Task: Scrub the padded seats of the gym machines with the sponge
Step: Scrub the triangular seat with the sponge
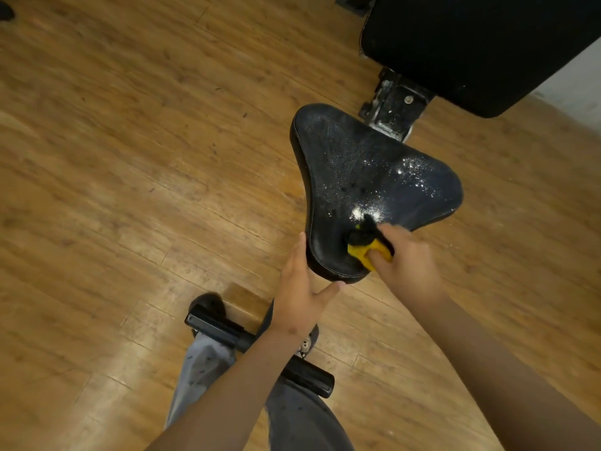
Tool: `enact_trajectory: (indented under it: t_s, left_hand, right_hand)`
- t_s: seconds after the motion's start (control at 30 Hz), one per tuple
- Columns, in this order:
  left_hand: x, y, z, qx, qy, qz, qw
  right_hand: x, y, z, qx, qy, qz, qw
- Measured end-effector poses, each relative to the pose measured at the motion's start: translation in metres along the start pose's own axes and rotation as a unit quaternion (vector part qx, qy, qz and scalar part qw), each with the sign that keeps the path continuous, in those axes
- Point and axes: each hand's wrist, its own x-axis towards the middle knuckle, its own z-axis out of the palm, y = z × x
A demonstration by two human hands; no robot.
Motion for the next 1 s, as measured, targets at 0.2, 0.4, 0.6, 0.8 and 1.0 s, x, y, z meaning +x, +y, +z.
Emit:
enact_trajectory:
  t_s: [0.2,0.4,0.6,0.8,1.0]
  left_hand:
    - [0.007,0.008,-0.008,-0.101,0.049,-0.033,0.993]
    - [0.054,0.048,0.028,-0.151,0.233,-0.148,0.949]
    - [0.055,0.049,0.040,-0.159,0.313,-0.174,0.920]
    - [0.053,0.054,0.039,-0.123,0.301,-0.192,0.926]
    - [0.052,0.057,0.038,-0.097,0.298,-0.225,0.923]
  right_hand:
    - [-0.046,-0.025,0.025,0.111,0.061,0.061,0.990]
    - [0.000,0.027,0.012,0.094,0.133,0.156,0.974]
    - [-0.006,0.016,0.017,0.120,0.150,0.155,0.969]
    - [0.003,0.023,0.012,0.078,0.091,0.053,0.991]
    - [0.080,0.051,-0.007,0.047,0.116,0.165,0.978]
